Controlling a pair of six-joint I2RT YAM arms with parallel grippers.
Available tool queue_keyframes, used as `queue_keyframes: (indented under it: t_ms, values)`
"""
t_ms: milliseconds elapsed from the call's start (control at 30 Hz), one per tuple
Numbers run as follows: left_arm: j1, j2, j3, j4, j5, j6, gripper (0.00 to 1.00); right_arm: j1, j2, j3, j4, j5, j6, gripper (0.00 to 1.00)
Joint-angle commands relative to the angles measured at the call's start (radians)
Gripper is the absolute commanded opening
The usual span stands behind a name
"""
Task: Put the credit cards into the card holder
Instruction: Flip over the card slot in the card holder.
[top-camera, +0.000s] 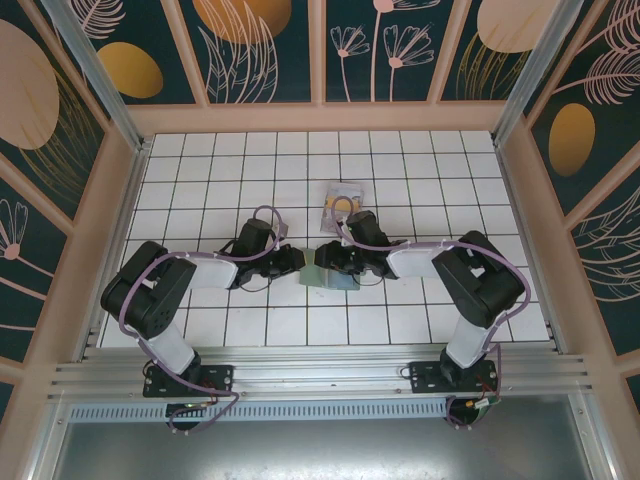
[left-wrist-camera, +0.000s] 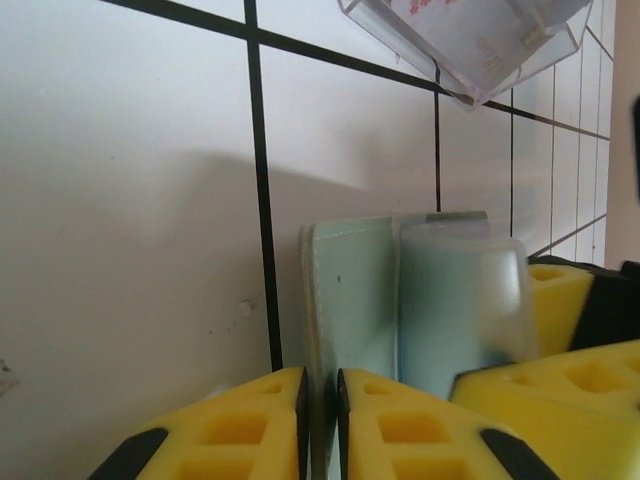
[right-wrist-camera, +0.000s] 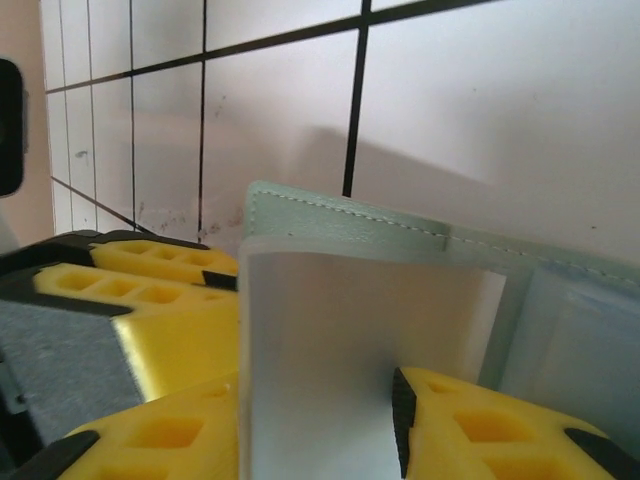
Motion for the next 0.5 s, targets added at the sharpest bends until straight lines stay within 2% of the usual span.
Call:
queue_keyframes:
  t_ms: [0,133,267,467]
  values:
    - [0.003,-0.006,-0.024,0.083,0.049,-0.033,0.21,0.006,0.037,0.031,0.065,-0.049,0.031,0.42]
    - [0.002,-0.005,-0.035,0.108,0.063,-0.048,0.28,0.012,0.072,0.047,0.056,-0.053,0.04,0.43]
    - [0.004,-0.042,-0.043,0.081,0.032,-0.048,0.4,0.014,0.096,0.069,-0.037,0.005,0.018,0.44]
    - [0.012,-0.116,-0.097,0.085,-0.02,-0.072,0.63,0.02,0.081,0.08,-0.118,0.066,-0.001,0.46]
